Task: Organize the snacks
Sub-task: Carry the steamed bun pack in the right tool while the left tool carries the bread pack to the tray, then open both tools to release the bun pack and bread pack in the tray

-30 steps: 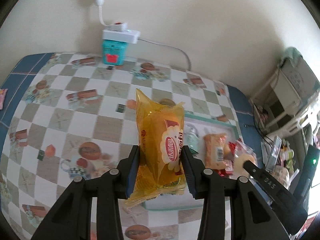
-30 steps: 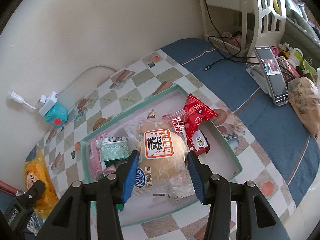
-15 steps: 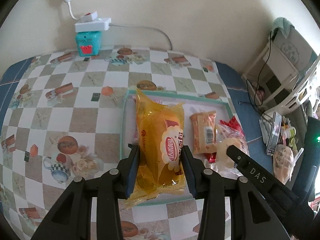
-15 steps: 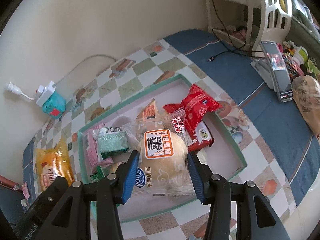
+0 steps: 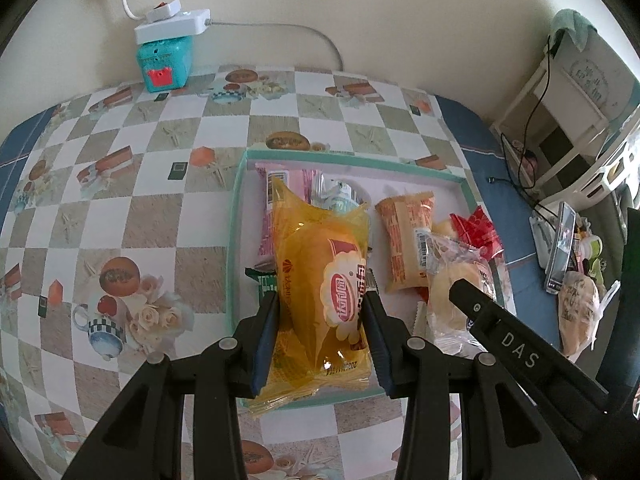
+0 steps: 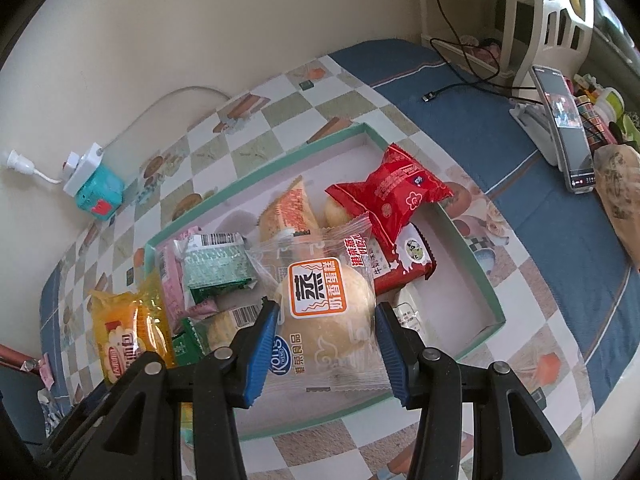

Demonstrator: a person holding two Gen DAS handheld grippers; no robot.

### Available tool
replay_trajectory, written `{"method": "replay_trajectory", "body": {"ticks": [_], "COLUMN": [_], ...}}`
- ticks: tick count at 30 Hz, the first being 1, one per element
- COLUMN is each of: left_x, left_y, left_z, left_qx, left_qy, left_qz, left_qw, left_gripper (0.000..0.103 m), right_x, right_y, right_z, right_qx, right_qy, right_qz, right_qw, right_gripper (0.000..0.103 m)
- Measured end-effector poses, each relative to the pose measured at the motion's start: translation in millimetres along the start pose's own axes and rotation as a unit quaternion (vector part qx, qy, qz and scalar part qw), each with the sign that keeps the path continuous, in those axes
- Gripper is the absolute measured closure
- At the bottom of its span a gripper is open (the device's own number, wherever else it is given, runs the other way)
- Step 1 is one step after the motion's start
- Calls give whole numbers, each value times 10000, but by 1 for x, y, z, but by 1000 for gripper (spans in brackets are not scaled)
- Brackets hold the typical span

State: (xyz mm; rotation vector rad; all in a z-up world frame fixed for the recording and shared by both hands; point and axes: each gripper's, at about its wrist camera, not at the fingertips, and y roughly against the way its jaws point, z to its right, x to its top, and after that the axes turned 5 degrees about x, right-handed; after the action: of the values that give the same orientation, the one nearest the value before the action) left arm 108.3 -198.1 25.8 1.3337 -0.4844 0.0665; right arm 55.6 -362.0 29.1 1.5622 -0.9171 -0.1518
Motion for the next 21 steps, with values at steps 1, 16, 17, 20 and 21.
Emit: {"method": "replay_trajectory", "body": {"ticks": [1,16,17,20,21], "left_x": [0,0,0,2,2], "left_y": [-2,-7,-6,-3,-2], "left_z": [0,-2,-3,-10,-13], "left_qx": [3,56,88,212,222], "left_qy": [-1,50,82,181,222], "left_qz": [-32,-146,-137,-86,-61], "left_qw": [10000,9999,9998,9996,9995], "left_gripper": [60,47,47,42,41], "right_x": [0,0,0,0,0], "right_y": [-1,-6,-6,-3,-3], "right_z": [0,2,2,1,1], "right_qx": [-6,-131,-139,-129,-114], "right_qy": [-3,-54,-49,-47,-45], "right_qz": [-11,-152,-143,-67,-56], "right_qw": [10000,9998,9998,9999,9999], "right_gripper": [51,45,39,29,27]}}
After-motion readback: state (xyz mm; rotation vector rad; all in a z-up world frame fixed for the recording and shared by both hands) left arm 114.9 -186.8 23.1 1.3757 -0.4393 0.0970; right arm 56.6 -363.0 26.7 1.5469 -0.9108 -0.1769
